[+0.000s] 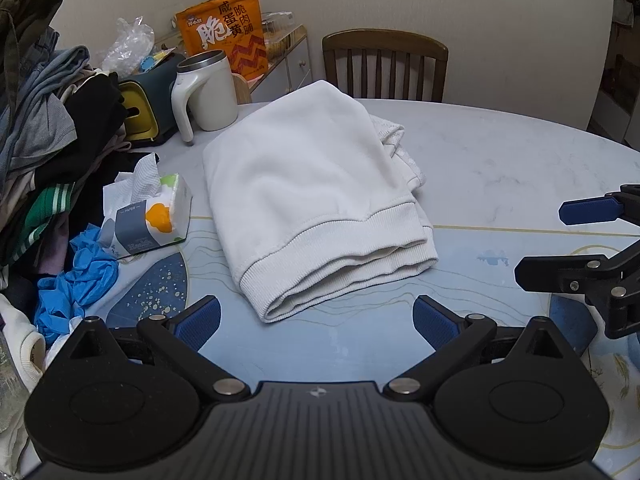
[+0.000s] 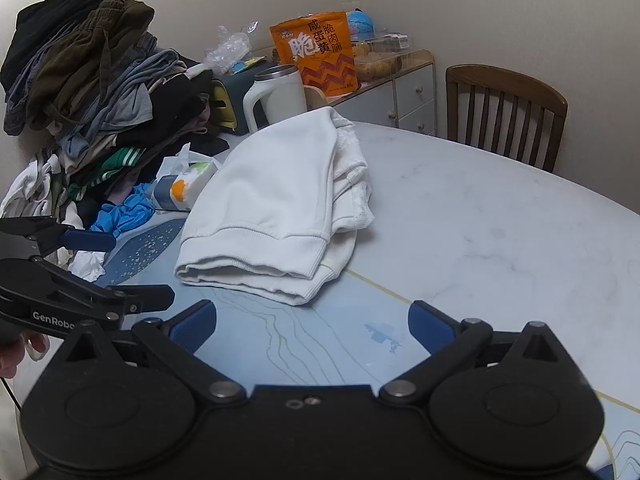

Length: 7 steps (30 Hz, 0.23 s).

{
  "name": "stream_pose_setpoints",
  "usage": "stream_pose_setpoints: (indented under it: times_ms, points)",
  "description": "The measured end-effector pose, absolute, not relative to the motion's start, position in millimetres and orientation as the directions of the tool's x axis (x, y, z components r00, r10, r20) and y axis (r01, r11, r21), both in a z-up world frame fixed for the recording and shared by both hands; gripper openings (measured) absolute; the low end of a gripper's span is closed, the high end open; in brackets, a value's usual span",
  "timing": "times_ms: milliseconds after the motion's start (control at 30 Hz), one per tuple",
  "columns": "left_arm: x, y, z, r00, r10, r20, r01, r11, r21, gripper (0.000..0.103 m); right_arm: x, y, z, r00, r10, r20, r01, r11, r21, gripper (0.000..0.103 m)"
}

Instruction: Fold clothes

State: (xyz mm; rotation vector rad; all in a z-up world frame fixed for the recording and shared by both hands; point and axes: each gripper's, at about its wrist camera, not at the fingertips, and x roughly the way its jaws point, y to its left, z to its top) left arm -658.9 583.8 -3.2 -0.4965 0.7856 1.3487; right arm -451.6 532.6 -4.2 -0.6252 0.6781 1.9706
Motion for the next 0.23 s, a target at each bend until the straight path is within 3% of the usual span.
stream_pose_setpoints:
  times_ms: [233]
  points:
    - [-659.1, 584.5, -3.8, 0.029, 0.662, -0.749, -0.978, 0.175, 0.117, 0.103, -449.7, 532.1, -6.9, -0.435, 0.601, -0.67, -0.888, -0.408, 0.21, 0.103]
